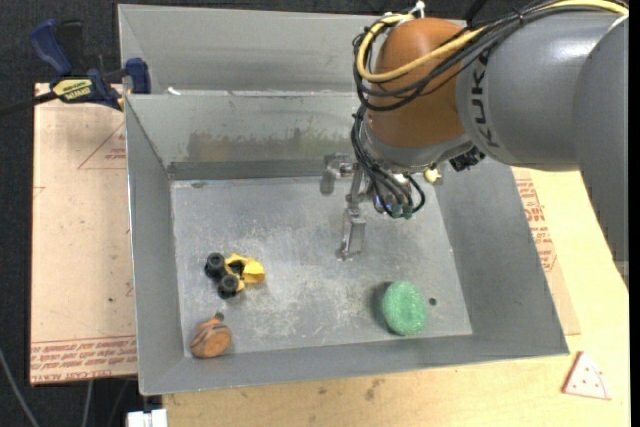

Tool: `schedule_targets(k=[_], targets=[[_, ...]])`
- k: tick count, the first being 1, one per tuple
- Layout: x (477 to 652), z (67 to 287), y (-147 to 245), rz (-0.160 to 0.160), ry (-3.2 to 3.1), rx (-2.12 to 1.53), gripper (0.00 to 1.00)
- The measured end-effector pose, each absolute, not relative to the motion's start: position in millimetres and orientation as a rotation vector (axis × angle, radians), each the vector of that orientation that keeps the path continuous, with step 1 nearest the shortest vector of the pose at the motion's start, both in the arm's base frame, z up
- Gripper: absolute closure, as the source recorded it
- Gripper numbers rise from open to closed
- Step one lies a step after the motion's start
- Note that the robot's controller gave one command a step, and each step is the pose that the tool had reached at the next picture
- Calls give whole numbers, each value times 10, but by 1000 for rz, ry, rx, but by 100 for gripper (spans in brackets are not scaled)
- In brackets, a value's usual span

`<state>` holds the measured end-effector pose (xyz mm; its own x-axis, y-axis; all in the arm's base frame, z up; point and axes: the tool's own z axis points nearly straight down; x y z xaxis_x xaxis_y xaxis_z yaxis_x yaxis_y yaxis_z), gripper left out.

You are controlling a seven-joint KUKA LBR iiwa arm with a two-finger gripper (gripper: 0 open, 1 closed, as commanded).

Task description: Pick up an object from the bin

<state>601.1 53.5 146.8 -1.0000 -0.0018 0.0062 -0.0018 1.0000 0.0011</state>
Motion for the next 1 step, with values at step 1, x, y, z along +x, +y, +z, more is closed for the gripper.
schedule_targets(k=[1], targets=[[6028,1514,534,-2,-3142,2,0]])
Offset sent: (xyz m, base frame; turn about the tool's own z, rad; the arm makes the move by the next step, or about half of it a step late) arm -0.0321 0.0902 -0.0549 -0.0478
